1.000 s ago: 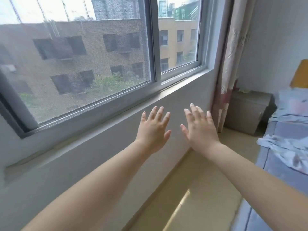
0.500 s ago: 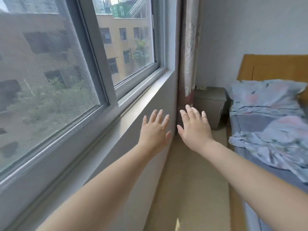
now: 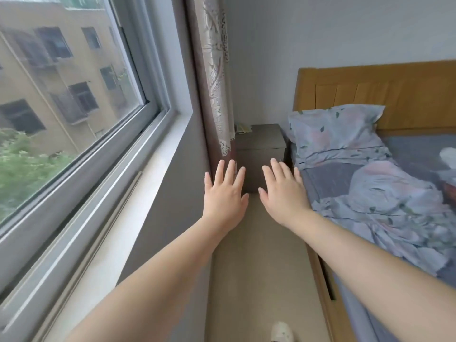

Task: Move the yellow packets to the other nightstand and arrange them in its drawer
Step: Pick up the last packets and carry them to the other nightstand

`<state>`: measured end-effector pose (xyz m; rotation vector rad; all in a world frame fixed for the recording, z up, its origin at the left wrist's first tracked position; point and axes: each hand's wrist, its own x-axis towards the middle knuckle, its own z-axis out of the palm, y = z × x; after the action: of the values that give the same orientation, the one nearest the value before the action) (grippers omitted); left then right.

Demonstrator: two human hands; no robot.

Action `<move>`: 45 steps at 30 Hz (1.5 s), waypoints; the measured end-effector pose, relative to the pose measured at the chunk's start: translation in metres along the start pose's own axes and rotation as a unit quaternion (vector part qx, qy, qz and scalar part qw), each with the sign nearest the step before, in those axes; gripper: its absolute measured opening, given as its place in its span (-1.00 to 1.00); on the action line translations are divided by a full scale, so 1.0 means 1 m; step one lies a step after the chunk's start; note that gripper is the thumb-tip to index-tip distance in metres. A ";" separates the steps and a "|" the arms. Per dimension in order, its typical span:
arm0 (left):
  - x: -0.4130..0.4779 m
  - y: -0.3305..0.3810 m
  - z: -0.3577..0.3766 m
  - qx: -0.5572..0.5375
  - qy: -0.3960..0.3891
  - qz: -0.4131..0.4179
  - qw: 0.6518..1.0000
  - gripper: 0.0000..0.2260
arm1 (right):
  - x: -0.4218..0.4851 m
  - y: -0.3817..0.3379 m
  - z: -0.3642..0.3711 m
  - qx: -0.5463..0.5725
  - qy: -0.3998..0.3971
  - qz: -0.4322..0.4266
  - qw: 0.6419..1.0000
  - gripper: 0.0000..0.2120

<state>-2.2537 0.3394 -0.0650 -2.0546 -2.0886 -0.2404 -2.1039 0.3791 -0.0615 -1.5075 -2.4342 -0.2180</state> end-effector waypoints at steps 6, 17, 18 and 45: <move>0.168 0.015 0.058 -0.017 -0.013 0.013 1.000 -0.42 | 0.145 0.089 0.057 0.002 -0.004 0.009 1.000 -0.46; 0.438 0.024 0.166 -0.082 -0.050 -0.020 0.995 -0.41 | 0.374 0.231 0.156 -0.020 -0.069 -0.008 0.997 -0.47; 0.463 0.020 0.176 -0.078 -0.051 -0.017 0.996 -0.41 | 0.397 0.239 0.167 -0.023 -0.073 -0.009 0.997 -0.47; 1.031 -0.087 0.497 -0.190 -0.207 -0.176 0.943 -0.38 | 0.962 0.417 0.507 -0.013 -0.269 -0.049 0.962 -0.45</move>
<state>-2.3680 1.4613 -0.2793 -2.0500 -2.8703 -0.3071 -2.2120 1.5220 -0.2571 -1.6227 -2.9327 0.1700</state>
